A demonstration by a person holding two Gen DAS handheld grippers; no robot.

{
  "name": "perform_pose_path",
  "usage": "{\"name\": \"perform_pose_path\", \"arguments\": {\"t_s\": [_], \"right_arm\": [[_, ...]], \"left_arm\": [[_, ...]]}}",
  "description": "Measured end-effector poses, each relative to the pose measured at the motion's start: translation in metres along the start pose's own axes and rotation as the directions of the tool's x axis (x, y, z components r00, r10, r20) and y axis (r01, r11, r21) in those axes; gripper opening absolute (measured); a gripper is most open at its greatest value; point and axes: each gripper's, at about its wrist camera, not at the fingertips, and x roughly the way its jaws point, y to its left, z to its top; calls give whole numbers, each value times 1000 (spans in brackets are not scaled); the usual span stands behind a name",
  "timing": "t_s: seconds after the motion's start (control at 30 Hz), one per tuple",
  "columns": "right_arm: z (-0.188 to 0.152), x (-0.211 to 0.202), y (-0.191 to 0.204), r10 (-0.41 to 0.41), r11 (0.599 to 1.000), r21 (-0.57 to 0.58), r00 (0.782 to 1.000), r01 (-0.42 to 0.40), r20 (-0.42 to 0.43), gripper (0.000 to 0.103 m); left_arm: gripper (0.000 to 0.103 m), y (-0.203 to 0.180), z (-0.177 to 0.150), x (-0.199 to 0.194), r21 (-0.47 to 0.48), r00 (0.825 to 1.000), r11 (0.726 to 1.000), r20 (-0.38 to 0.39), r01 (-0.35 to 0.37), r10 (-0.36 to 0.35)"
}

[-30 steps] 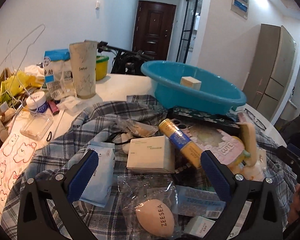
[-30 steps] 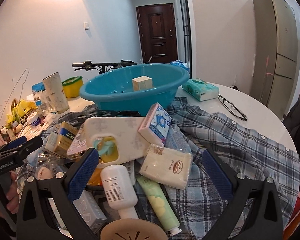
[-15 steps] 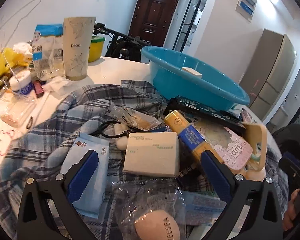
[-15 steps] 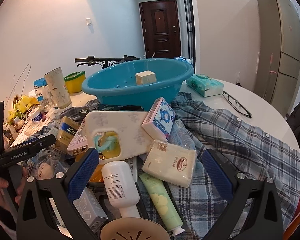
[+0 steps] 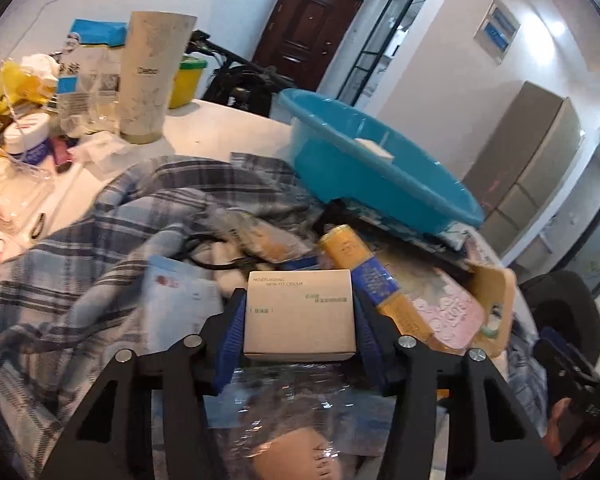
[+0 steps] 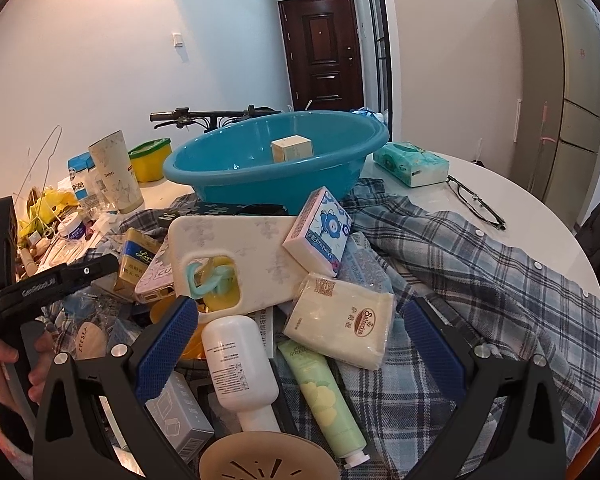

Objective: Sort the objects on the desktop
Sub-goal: 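Grasp the beige moisturizing cream box with the left gripper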

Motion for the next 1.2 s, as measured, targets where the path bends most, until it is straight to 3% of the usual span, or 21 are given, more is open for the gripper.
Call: {"name": "perform_pose_path", "arguments": {"t_s": [0.1,0.27,0.4,0.5,0.63,0.77,0.83,0.93,1.07,1.2], "right_arm": [[0,-1,-1,-8,1000,-6,1000,8,-1,103],[0,0,-9,-13,1000,22,1000,13,-3,103],[-2,4,-10,4,999,42,1000,-4,-13,103],[-5,3,-9,4,999,34,1000,-3,-16,103],[-5,1,-11,-10,999,30,1000,10,-13,103],[-5,3,-17,-12,998,59,1000,13,-16,103],[-6,5,-20,-10,998,65,1000,12,-24,103],[-6,5,-19,-12,998,61,1000,14,-27,103],[-6,7,-18,-11,998,58,999,13,-30,103],[-7,9,-14,0,999,52,999,2,-40,103]], "left_arm": [[54,-1,-1,-7,12,1000,1000,-12,-3,3],[54,-24,-2,-25,140,997,987,-11,-77,79],[54,-31,-5,-13,180,994,979,-47,-90,100],[55,-29,-8,0,165,991,981,-63,-105,117],[61,-23,-9,16,120,988,991,-140,-53,70],[61,-16,-11,25,67,984,997,-172,-36,47],[54,-17,-12,21,81,989,996,-140,-44,55],[54,-25,-10,6,125,994,988,-45,-94,100],[54,-33,-6,-13,154,988,976,66,-152,143],[54,-41,-3,-32,199,981,966,135,-163,138]]}}
